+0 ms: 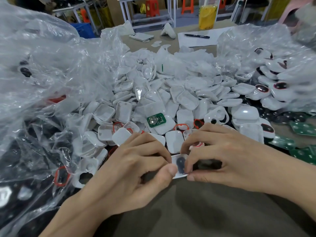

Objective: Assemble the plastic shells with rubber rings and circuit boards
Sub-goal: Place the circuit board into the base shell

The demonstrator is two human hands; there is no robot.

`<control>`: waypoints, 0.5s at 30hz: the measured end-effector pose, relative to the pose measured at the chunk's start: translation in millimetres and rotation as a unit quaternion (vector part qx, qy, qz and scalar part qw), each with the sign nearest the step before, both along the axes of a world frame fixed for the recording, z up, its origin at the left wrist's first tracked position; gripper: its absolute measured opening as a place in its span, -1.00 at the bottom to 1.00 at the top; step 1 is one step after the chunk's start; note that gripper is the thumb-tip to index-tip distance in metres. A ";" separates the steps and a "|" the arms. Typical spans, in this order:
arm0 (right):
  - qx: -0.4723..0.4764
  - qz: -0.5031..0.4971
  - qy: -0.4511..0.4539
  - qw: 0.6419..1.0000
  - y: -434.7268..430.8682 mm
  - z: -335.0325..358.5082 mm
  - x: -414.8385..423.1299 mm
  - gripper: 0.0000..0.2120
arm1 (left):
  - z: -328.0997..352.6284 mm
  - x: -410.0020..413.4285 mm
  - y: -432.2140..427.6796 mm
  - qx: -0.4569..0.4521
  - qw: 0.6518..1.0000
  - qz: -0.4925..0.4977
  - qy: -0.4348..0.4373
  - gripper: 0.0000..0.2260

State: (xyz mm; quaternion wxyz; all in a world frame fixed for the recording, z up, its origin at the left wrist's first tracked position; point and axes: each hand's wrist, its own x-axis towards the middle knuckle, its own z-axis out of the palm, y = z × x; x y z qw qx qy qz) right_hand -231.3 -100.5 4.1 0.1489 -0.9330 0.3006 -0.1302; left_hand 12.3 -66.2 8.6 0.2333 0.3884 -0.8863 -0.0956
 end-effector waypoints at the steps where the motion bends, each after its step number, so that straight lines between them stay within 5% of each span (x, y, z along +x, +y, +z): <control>1: 0.002 -0.001 0.001 1.000 -0.1 0.3 0.0 -0.84 | 0.2 -0.2 -0.2 0.003 1.000 0.001 -0.005 -0.67; 15: 0.010 -0.016 0.001 1.000 1.2 0.5 -0.5 -0.84 | 1.3 0.4 1.7 -0.001 1.000 0.011 -0.012 -0.67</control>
